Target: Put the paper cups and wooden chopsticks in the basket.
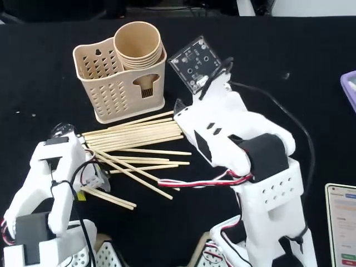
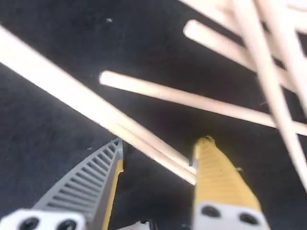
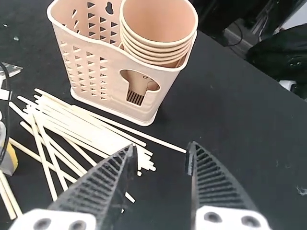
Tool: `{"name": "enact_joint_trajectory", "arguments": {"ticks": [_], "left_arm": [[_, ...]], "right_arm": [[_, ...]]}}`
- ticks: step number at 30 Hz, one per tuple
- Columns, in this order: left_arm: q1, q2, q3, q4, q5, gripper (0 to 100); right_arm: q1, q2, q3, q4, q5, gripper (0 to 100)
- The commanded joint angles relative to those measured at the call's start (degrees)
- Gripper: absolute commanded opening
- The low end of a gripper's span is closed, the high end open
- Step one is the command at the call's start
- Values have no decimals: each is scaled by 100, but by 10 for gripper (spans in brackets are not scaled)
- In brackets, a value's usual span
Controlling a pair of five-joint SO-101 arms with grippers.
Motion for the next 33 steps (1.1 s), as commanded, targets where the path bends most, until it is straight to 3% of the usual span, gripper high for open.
{"name": "enact_joint_trajectory", "arguments": {"ticks": [1, 3, 9, 14, 21, 26, 33], "left_arm": [[57, 132, -57, -237, 9, 77], [57, 132, -48, -237, 35, 27], [-84, 123, -57, -229, 44, 30], [-936, -264, -198, -229, 0, 30], [-1956, -2040, -171, -281, 62, 30], [-2237, -2646, -163, -325, 844, 30], [-2273, -2646, 295, -1670, 1292, 30]], "right_arm": [[220, -136, 13, -185, 53, 174], [220, -136, 22, -185, 53, 175], [220, -136, 22, -185, 53, 176], [220, -119, 31, -185, 53, 176], [202, -110, 189, -290, 53, 175], [193, -154, 910, -703, 53, 175], [176, -154, 1859, -1029, 9, 175]]}}
